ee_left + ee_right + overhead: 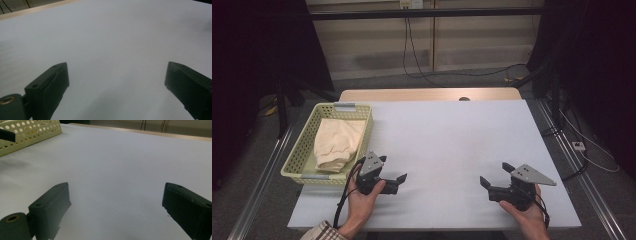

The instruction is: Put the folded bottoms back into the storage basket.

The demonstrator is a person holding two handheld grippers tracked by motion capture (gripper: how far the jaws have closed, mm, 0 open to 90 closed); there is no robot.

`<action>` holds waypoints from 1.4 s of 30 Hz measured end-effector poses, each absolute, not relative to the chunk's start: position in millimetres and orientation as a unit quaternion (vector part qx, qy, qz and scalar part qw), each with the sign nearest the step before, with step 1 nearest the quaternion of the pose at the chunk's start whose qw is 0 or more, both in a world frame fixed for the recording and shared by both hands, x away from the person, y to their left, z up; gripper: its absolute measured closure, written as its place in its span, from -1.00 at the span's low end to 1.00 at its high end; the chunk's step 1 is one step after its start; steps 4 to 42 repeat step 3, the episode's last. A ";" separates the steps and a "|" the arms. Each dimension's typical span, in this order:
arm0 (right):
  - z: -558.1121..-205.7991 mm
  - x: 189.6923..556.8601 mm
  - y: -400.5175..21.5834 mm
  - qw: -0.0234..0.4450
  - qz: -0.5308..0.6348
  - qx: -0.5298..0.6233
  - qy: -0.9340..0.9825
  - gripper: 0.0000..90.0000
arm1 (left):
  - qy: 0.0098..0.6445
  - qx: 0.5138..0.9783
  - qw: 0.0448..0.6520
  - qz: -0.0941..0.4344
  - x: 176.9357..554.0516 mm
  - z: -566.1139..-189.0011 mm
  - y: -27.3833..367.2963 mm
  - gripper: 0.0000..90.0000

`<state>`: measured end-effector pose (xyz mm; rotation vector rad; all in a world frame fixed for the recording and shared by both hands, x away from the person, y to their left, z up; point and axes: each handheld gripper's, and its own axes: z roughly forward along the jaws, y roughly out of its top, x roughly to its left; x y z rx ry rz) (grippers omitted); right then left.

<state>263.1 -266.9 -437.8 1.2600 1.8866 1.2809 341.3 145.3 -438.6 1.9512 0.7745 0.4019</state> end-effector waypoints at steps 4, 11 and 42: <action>-438.3 263.5 -266.8 0.264 0.473 0.469 0.698 -0.83 | 0.322 0.800 0.478 0.165 342.8 -439.2 145.7 -0.87; -438.3 263.5 -266.8 0.264 0.473 0.469 0.698 -0.83 | 0.322 0.800 0.478 0.165 342.8 -439.2 145.7 -0.87; -438.3 263.5 -266.8 0.264 0.473 0.469 0.698 -0.83 | 0.322 0.800 0.478 0.165 342.8 -439.2 145.7 -0.87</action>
